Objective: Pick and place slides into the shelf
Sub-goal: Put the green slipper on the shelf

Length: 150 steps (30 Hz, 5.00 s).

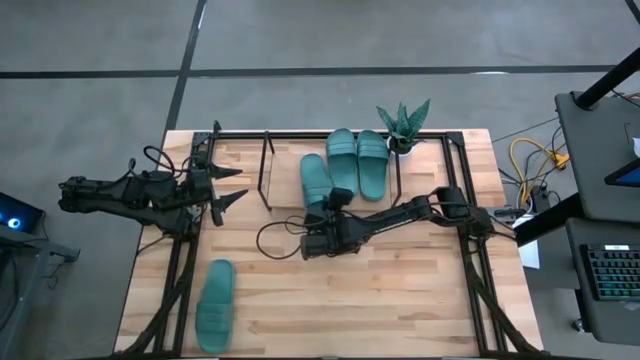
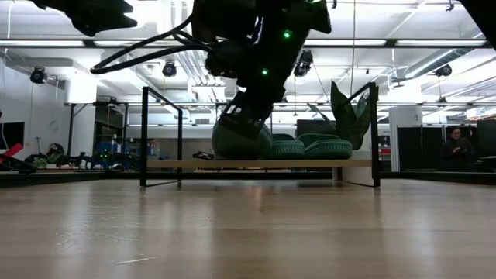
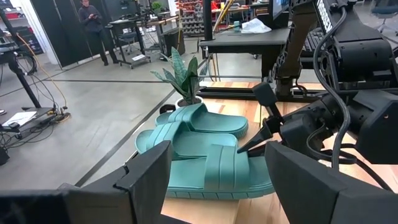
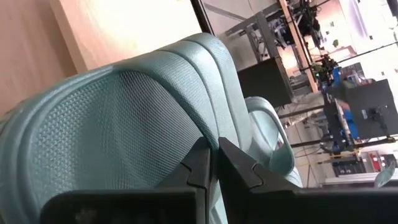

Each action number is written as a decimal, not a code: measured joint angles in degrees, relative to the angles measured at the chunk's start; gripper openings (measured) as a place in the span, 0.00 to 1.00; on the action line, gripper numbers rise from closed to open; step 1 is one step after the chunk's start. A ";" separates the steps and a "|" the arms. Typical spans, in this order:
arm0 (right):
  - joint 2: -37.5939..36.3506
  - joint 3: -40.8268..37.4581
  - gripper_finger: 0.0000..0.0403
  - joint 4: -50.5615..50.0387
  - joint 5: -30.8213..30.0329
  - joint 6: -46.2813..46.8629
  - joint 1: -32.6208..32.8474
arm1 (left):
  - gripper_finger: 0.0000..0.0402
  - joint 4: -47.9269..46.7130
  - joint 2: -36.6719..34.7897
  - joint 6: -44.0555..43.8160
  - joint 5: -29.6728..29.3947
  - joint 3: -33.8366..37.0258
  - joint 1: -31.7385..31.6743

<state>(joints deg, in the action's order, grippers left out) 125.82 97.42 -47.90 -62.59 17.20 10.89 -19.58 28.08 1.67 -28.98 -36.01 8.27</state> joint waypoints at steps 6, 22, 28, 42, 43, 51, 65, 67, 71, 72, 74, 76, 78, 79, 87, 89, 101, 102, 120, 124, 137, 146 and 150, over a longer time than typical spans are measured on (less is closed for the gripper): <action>0.00 -0.04 0.03 -3.14 1.01 2.96 0.69 | 0.61 -0.16 0.02 -0.01 -0.01 0.00 0.00; 0.87 -0.08 0.03 -2.54 6.77 2.80 1.25 | 0.61 -0.36 0.02 -1.33 0.00 0.00 0.00; 0.85 0.60 0.06 -2.69 8.74 3.57 0.81 | 0.61 -0.34 0.01 -1.36 -0.02 0.00 0.00; 0.22 3.15 0.37 -4.63 13.78 2.28 0.51 | 0.61 -0.39 0.00 -1.38 0.00 0.00 0.00; 0.02 3.39 0.39 -4.67 13.75 2.26 0.51 | 0.61 -0.38 0.02 -1.38 -0.02 0.00 0.00; -0.84 6.93 0.42 -9.03 13.39 1.38 2.36 | 0.61 -0.41 -0.03 -1.38 0.00 0.00 0.00; -6.39 8.88 0.28 -23.36 -8.01 7.54 15.00 | 0.61 -0.52 -0.11 -1.53 0.07 0.00 0.02; -8.76 7.33 0.26 -23.78 -7.15 8.56 17.17 | 0.61 -0.50 -0.06 -1.74 0.07 0.00 0.02; -13.17 3.02 0.23 -22.39 -0.19 9.76 20.58 | 0.61 -0.52 -0.07 -2.55 0.07 0.00 0.02; -14.22 1.58 0.22 -20.98 2.13 9.67 21.18 | 0.61 -0.52 -0.09 -2.62 0.07 0.00 0.02; -16.59 -2.11 0.21 -17.51 7.49 8.37 22.26 | 0.61 -0.52 -0.09 -2.62 0.07 0.00 0.02; -19.07 -6.46 0.20 -11.21 14.20 3.96 22.92 | 0.61 -0.50 -0.09 -2.62 0.07 0.00 0.01; -21.97 -12.35 0.19 -1.98 24.06 -4.61 23.58 | 0.61 -0.47 -0.01 -2.62 0.06 0.00 0.01; -23.25 -15.53 0.19 4.36 30.36 -9.76 23.83 | 0.61 -0.45 0.00 -2.62 0.05 0.00 0.00; -34.66 -44.25 0.18 63.33 71.04 -38.54 19.26 | 0.61 -0.38 0.28 -2.77 0.05 0.00 0.00; -36.66 -51.30 0.17 74.60 73.30 -40.02 16.31 | 0.61 -0.28 0.28 -2.80 0.05 0.00 0.00; -40.19 -67.61 0.14 111.54 85.43 -32.32 -12.22 | 0.61 -0.03 0.41 -2.78 0.01 0.00 0.00; -40.90 -67.10 0.15 111.22 86.90 -31.57 -14.23 | 0.61 -0.22 0.42 -2.78 0.03 0.00 0.00; -62.12 -82.48 0.14 110.64 86.16 -45.28 -11.27 | 0.61 -3.52 2.20 -12.49 11.41 -0.96 0.00; -64.18 -83.76 0.15 110.73 83.96 -47.69 -11.27 | 0.61 -4.63 6.85 -20.77 20.65 -2.26 0.01; -65.40 -83.60 0.14 110.80 83.37 -47.90 -11.27 | 0.61 -24.34 29.79 -54.88 58.80 -4.61 4.28; -65.35 -83.58 0.14 110.70 83.37 -49.24 -11.27 | 0.61 -21.38 38.28 -59.08 61.17 -6.00 14.68; -65.33 -83.55 0.14 110.41 83.35 -49.24 -11.27 | 0.61 -16.93 39.76 -65.05 60.81 -6.06 20.71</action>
<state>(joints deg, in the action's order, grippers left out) 60.49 13.87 62.51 20.75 -32.03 -0.38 -36.51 67.83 -63.37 31.83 -42.07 28.99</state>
